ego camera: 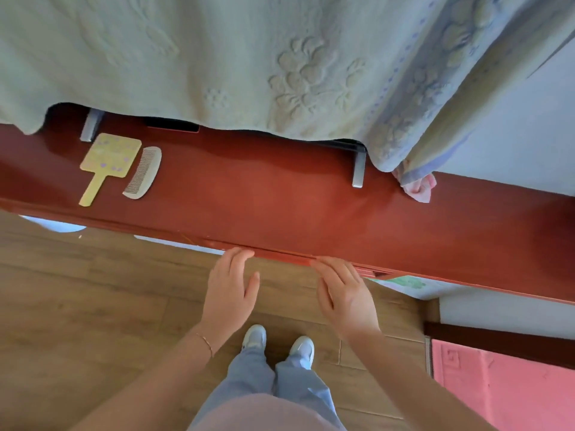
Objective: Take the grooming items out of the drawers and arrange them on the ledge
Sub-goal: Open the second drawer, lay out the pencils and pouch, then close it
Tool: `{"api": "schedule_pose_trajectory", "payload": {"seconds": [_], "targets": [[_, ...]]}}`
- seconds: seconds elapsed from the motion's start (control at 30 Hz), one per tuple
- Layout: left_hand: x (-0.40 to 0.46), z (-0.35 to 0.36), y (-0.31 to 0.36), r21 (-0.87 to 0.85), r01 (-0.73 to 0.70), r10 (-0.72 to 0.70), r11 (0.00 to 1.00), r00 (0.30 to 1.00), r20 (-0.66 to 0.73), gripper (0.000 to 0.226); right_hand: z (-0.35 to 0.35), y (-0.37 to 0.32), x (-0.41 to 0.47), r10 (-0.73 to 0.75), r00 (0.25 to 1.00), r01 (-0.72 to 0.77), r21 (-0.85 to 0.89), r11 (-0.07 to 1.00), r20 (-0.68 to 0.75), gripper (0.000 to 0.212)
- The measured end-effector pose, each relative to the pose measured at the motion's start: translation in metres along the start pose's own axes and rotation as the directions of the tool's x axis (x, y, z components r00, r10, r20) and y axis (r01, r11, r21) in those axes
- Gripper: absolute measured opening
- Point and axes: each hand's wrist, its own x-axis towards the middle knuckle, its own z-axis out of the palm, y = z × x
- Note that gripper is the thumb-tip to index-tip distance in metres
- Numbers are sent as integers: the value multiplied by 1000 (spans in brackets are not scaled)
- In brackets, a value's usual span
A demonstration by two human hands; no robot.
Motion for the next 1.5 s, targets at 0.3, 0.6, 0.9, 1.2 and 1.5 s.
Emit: {"api": "schedule_pose_trajectory", "payload": {"seconds": [0.3, 0.6, 0.9, 1.2, 1.5], "targets": [[44, 48, -23, -612, 767, -591, -195, 406, 697, 43, 55, 65, -6, 814, 95, -705, 616, -351, 573, 27], [83, 74, -30, -692, 487, -593, -533, 368, 716, 55, 80, 100, 24, 747, 65, -316, 724, -613, 661, 25], [68, 64, -43, -644, 471, -498, -602, 409, 765, 73, 70, 96, 3, 709, 89, -307, 696, -649, 700, 21], [45, 71, -48, -656, 430, -531, -621, 385, 755, 70, 89, 103, -4, 741, 42, -277, 720, -636, 670, 29], [-16, 66, -49, -650, 449, -606, -614, 260, 752, 66, 79, 74, -67, 714, 13, -312, 681, -663, 700, 30]]}}
